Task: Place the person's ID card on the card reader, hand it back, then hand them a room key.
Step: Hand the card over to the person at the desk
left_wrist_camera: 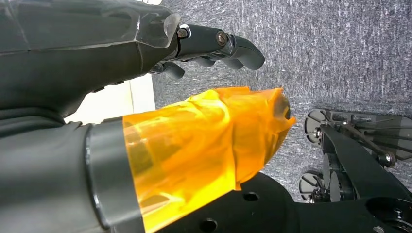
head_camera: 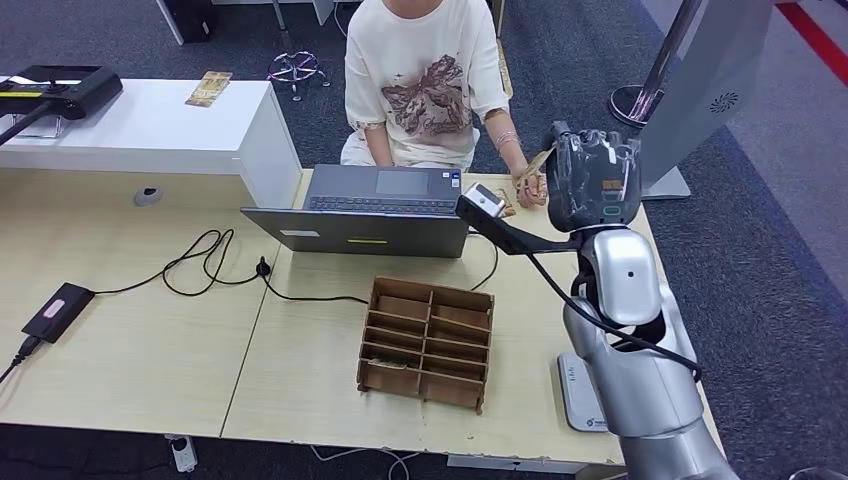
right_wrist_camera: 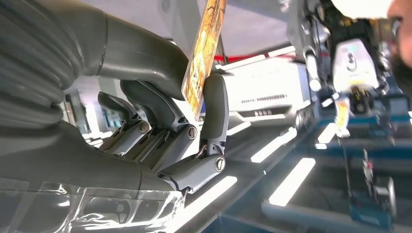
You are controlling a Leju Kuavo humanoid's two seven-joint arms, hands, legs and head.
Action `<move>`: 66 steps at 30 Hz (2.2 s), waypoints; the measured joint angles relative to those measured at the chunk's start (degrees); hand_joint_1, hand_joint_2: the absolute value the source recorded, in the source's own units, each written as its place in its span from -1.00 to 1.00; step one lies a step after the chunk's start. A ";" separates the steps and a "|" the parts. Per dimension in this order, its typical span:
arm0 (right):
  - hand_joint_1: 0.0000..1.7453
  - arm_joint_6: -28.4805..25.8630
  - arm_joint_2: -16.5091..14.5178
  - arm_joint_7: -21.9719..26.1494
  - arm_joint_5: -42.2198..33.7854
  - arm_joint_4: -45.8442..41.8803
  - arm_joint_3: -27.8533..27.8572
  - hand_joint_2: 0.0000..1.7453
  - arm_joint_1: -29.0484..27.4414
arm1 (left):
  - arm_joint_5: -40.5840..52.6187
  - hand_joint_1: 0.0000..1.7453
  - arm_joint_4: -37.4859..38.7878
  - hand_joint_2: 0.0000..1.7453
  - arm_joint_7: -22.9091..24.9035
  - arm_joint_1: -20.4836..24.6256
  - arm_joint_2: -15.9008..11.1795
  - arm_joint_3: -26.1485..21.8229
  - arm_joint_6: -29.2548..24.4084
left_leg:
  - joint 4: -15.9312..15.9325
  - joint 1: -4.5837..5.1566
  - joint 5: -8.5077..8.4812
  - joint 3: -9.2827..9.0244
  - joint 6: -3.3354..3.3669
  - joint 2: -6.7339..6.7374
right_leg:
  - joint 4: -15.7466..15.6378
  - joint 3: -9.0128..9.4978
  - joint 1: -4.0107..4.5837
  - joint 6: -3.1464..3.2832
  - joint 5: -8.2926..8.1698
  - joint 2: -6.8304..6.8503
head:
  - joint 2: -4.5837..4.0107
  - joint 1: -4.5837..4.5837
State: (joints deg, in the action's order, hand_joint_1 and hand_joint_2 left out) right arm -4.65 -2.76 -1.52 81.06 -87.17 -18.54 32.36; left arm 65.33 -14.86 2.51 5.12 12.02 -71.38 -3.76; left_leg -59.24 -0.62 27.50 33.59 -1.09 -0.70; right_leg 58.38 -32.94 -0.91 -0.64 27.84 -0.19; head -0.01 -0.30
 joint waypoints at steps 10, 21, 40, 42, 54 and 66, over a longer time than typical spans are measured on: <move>1.00 1.51 0.04 0.08 -1.50 8.05 2.64 1.00 6.04 | 0.16 -1.00 0.00 -1.00 0.00 0.01 -0.22 0.00 0.20 | -0.01 0.00 -0.01 0.00 0.00 0.00 | 0.00 -0.01 0.00 0.01 -0.01 0.00 | 0.00 -0.02; 1.00 2.69 0.03 -1.26 -1.66 17.33 5.72 1.00 12.22 | 0.74 -1.00 0.00 -1.00 0.00 0.04 -0.60 -0.01 0.56 | -0.01 0.00 -0.02 0.00 -0.02 0.00 | 0.01 0.00 0.00 0.02 -0.03 0.00 | -0.01 -0.02; 1.00 2.74 -0.77 -1.81 0.98 32.07 7.72 1.00 19.56 | 0.88 -1.00 0.00 -1.00 -1.25 0.15 -0.95 0.00 0.89 | -0.02 -0.01 -0.03 0.00 -0.03 -0.01 | 0.03 -0.01 0.01 0.05 -0.05 0.00 | 0.01 -0.01; 1.00 2.69 -1.04 -1.82 1.25 32.97 7.72 1.00 19.75 | 0.67 -1.00 0.00 -1.00 -1.33 0.15 -0.98 0.00 1.07 | -0.02 -0.01 -0.03 0.00 -0.03 -0.02 | 0.03 -0.01 0.01 0.05 -0.05 0.01 | 0.01 -0.01; 1.00 1.80 -2.66 -1.87 1.21 37.14 7.76 1.00 21.26 | 0.32 -1.00 0.00 -1.00 -1.84 0.15 -1.00 -0.01 1.78 | -0.02 -0.01 -0.04 0.00 -0.03 -0.01 | 0.03 -0.01 0.01 0.05 -0.05 0.00 | 0.00 -0.01; 1.00 0.72 -2.84 -2.61 2.04 42.34 7.98 1.00 23.41 | -0.15 -1.00 0.00 -1.00 -2.50 0.14 -1.00 -0.02 2.75 | -0.02 0.00 -0.05 0.00 -0.03 -0.01 | 0.03 0.00 0.01 0.04 -0.05 0.00 | 0.01 -0.01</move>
State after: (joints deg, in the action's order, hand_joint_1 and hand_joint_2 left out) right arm -3.93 -5.60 -4.14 83.10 -44.83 -10.56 55.77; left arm 65.18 -14.86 0.01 5.26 11.02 -71.41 -1.02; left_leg -59.26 -0.62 27.45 33.59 -1.12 -0.71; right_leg 58.42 -32.94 -0.90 -0.59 27.79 -0.18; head 0.00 -0.31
